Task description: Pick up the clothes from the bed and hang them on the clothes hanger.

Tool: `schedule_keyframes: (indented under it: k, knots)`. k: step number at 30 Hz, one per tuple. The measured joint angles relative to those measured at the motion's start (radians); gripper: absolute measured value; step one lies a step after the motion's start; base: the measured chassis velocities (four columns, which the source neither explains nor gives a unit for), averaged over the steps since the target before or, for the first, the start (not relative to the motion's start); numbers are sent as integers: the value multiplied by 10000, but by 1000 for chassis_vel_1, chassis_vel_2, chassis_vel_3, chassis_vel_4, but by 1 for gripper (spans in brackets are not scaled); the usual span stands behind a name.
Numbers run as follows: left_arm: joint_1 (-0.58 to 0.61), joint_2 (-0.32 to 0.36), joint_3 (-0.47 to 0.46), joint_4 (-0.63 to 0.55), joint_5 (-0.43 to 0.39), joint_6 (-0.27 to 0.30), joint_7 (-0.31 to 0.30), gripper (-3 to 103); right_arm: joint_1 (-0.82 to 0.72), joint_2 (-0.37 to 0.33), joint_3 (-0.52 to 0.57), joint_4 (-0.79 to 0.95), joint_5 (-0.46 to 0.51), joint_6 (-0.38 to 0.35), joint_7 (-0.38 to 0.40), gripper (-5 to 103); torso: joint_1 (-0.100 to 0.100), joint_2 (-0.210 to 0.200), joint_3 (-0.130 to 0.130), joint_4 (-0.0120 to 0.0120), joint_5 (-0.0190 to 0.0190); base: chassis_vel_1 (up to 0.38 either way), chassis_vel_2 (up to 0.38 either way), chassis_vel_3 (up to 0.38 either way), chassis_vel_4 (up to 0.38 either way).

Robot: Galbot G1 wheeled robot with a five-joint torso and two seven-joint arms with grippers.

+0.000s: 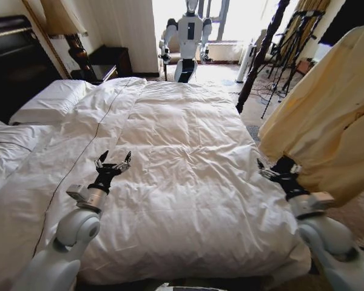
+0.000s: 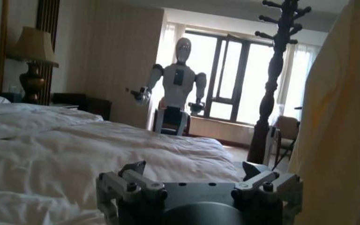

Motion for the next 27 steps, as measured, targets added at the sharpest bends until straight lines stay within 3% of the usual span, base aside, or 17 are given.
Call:
schedule_keyframes:
  k: [2, 6, 8, 10, 13, 27]
  knots:
    - [-436, 357, 31, 616, -146, -111, 119, 100, 1100, -213, -746, -939, -128, 151, -42, 100, -1, 0, 0, -6, 5, 0, 0, 0, 0]
    - [-777, 473, 38, 953, -264, -118, 135, 100, 1556, -269, -796, -1160, -46, -40, -160, 100, 0, 0, 0, -4, -1, 0, 0, 0, 0]
    - [-926, 188, 172, 1122, -227, -93, 133, 100, 1474, -224, -687, -879, 290, -701, -280, 100, 2, 0, 0, -7, 0, 0, 0, 0, 0]
    - [-938, 18, 215, 1132, -168, -82, 130, 100, 1404, -226, -657, -751, 351, -834, -280, 100, 1, 0, 0, -8, -4, 0, 0, 0, 0]
    - [-894, -782, 267, 1020, -17, 114, -19, 100, 1046, -353, -605, -188, 555, -1084, -211, 100, -4, 1, -2, -9, 0, 0, 0, 0, 0]
    - [-835, -963, 250, 877, 59, 258, -154, 100, 844, -369, -520, 58, 691, -1125, -141, 100, -3, 0, -2, -6, 2, 0, 0, 0, 0]
